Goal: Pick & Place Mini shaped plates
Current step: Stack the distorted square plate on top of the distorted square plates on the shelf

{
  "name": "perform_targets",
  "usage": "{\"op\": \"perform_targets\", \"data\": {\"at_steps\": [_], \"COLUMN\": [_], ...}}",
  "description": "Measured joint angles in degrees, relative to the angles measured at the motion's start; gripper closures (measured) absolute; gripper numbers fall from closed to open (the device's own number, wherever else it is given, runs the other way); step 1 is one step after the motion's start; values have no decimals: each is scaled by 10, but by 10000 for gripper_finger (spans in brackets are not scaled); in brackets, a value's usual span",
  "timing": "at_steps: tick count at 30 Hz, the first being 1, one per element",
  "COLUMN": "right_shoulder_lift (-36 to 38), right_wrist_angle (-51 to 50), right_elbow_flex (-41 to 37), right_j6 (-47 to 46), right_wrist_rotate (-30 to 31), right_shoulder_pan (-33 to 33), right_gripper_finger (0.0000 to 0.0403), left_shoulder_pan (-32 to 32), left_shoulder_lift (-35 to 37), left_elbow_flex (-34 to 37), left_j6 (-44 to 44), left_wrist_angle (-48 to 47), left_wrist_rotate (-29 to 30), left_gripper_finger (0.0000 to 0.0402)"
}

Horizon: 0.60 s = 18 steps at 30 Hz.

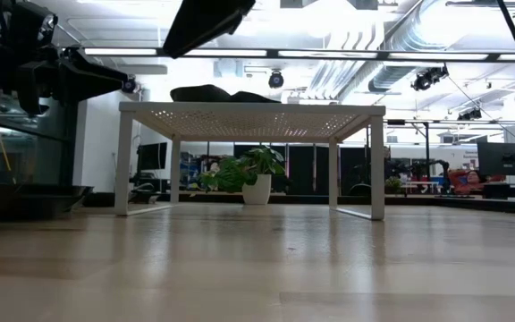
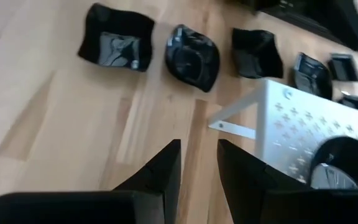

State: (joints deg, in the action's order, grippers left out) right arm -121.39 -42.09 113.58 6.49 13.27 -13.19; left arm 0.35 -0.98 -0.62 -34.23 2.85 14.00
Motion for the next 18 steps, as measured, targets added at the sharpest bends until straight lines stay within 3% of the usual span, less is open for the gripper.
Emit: {"op": "perform_targets", "data": {"at_steps": [6, 18], "right_shoulder_lift": [-1, 2], "right_wrist_angle": [-6, -69], "right_elbow_flex": [0, -1], "right_j6": [12, -50], "right_wrist_rotate": [-19, -15], "right_shoulder_pan": [0, -26], "right_gripper_finger": [304, 305], "left_shoulder_pan": [0, 0], "left_shoulder_lift": [0, 0], "left_elbow_flex": [0, 0], "left_j6": [0, 0], "left_wrist_angle": [0, 0], "left_wrist_rotate": [0, 0], "left_gripper_finger": [227, 227]}}
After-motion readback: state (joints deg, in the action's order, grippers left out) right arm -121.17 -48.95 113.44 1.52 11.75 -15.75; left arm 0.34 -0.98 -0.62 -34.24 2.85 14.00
